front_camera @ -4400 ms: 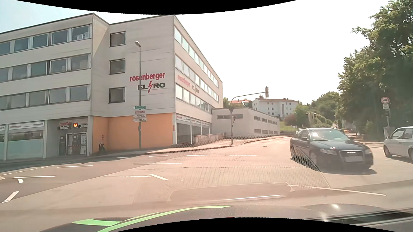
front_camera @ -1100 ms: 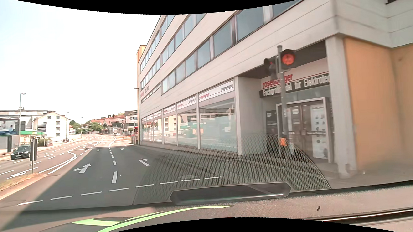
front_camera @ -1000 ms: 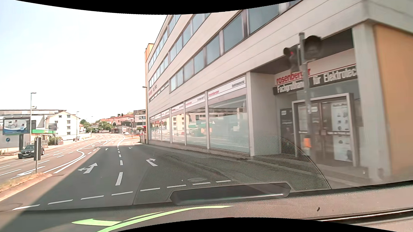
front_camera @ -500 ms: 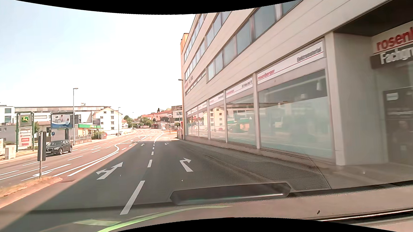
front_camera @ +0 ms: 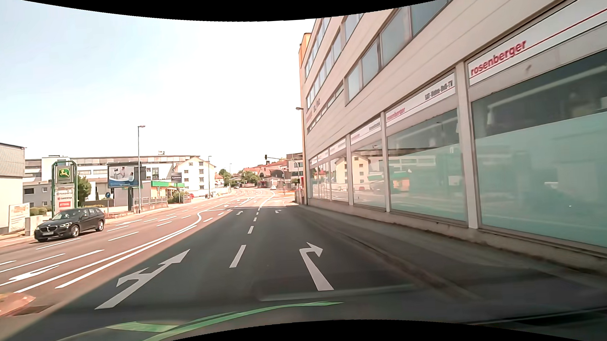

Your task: Follow the waypoints while adhering to traffic rules and regulations

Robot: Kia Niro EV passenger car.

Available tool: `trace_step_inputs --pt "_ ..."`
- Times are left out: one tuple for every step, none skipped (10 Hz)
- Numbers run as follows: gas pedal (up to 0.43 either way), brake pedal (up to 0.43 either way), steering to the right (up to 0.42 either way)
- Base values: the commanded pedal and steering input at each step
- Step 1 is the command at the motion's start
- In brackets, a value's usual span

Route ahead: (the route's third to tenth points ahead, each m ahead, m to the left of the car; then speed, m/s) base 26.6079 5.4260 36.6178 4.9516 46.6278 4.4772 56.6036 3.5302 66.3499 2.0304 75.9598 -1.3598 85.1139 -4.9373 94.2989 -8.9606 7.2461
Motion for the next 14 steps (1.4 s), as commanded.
trace_step_inputs --pt "0.150 0.000 -0.092" --pt "0.150 0.000 -0.089" --pt "0.150 0.000 -0.081" --pt "0.150 0.000 -0.073" --pt "0.150 0.000 -0.064" --pt "0.150 0.000 -0.055" --pt "0.150 0.000 -0.048" --pt "0.150 0.000 -0.037" --pt "0.150 0.000 -0.027" --pt "0.150 0.000 -0.017" --pt "0.150 0.000 -0.010" --pt "0.150 0.000 -0.008" --pt "0.150 0.000 -0.008" --pt "0.150 0.000 -0.007"
